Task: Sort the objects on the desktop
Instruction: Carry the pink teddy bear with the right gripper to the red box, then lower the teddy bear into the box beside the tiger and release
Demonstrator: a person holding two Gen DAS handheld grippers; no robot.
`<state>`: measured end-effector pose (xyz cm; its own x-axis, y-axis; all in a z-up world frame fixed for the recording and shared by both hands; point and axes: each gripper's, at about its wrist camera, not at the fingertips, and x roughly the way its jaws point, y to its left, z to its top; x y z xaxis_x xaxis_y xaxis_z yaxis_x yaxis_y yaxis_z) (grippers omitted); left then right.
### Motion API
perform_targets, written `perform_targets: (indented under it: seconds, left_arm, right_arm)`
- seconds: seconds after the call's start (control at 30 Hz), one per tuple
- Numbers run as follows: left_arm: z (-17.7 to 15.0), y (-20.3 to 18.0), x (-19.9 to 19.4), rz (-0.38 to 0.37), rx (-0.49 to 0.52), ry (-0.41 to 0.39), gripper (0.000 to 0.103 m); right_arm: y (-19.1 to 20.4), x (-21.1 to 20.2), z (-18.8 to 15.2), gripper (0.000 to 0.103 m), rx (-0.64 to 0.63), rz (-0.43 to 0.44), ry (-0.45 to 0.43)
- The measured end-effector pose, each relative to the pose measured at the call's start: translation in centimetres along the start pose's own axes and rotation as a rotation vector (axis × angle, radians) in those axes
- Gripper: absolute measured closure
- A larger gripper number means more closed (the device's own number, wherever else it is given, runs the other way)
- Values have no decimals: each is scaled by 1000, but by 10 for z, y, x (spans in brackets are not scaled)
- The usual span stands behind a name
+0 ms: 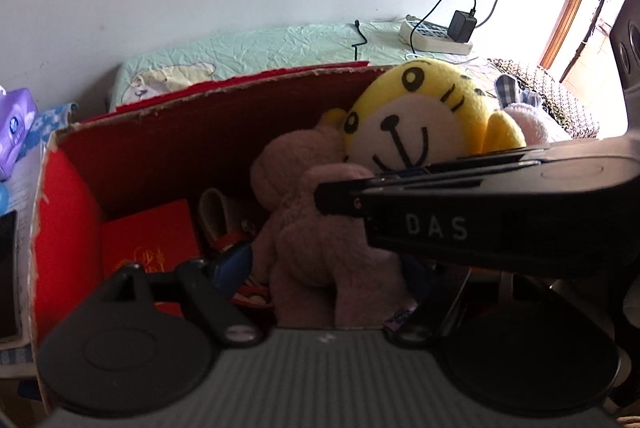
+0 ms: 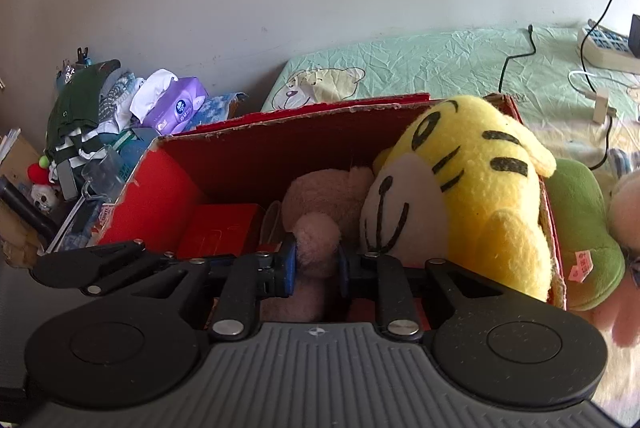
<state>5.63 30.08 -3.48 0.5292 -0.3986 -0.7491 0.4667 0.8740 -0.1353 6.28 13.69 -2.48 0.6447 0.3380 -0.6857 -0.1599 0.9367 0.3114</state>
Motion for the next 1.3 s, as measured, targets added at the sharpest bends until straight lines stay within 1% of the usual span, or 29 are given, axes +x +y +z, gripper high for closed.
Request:
perform_targets:
  seconds: [0.17,0.23,0.3,0.4,0.57,0.7,1.3]
  left_arm:
    - [-1,4,0,-21,-6,-3,32]
    - [2,4,2,-21,-9,9,32]
    - [5,7,5,-37,-24,29,32]
    - [8,9,7,-50,-33,47,32]
    - [7,6,8,-37,-18,54,32]
    - [7,2,8,-7,4,58,32]
    - [4,-3,6,40,19,43,31]
  right_arm:
    - [-4,5,-2,83,-11,-13,3]
    - [-1,8,-4,83,-26,-21,-6]
    - [0,7,-5,83,-35,-27,-12]
    - [-1,7,-5,83,-22,-26,-18]
    - [-2,6,-7,83,-10,-24,-23]
    - [-3,8,-10,83,4,-22,-32]
    - [-4,9,-12,83,2,-15,-52]
